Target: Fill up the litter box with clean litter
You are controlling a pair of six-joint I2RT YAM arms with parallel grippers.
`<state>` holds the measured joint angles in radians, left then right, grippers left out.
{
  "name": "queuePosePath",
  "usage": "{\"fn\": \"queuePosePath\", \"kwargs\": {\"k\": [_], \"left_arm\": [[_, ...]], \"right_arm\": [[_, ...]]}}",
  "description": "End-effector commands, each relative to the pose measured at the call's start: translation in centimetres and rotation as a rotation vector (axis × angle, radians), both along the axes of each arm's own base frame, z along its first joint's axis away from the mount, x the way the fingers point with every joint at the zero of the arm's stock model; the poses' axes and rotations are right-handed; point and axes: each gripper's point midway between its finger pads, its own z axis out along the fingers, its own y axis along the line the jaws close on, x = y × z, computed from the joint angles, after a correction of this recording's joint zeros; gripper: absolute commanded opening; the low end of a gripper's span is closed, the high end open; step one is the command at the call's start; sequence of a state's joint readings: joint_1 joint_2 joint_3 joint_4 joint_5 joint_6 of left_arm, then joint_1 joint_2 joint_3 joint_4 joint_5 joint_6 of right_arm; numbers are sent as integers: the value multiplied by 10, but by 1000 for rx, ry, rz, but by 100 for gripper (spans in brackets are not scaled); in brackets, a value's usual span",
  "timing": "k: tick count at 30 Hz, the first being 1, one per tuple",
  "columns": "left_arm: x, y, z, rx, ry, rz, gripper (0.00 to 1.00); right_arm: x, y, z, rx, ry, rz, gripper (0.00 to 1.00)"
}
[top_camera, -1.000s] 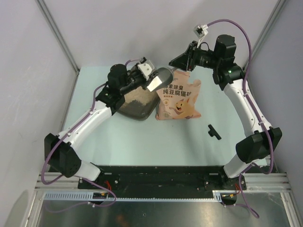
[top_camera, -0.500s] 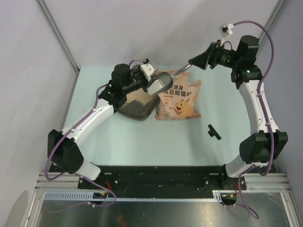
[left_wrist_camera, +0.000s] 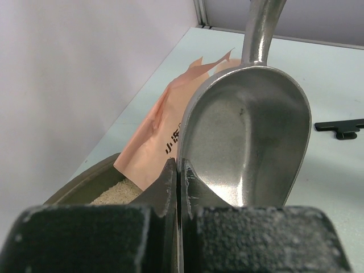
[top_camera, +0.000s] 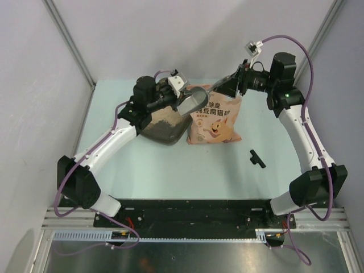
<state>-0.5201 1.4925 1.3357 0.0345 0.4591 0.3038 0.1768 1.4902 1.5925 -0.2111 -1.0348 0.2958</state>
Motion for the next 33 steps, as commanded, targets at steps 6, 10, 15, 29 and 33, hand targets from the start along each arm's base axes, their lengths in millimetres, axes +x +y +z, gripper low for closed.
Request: {"fn": "queuePosePath", "kwargs": {"k": [6,10,15,29,33], "left_arm": [[-5,-3,38,-65,-64,-33,0],[-5,-3,39,-67,-63,-33,0],[-4,-5,37,-67,-59,-39,0],[-6,-4,38,-72,-53,-43,0],[-6,-6,38,-72,-53,-48,0]], "right_arm": [[16,3,15,38,-48,-58,53],[12,10,10,25,-46,-35,47],[10,12,6,9,-50,-38,45],[12,17,-5,-22,-45,-40,38],[13,18,-4,-23,-48,-41,35]]}}
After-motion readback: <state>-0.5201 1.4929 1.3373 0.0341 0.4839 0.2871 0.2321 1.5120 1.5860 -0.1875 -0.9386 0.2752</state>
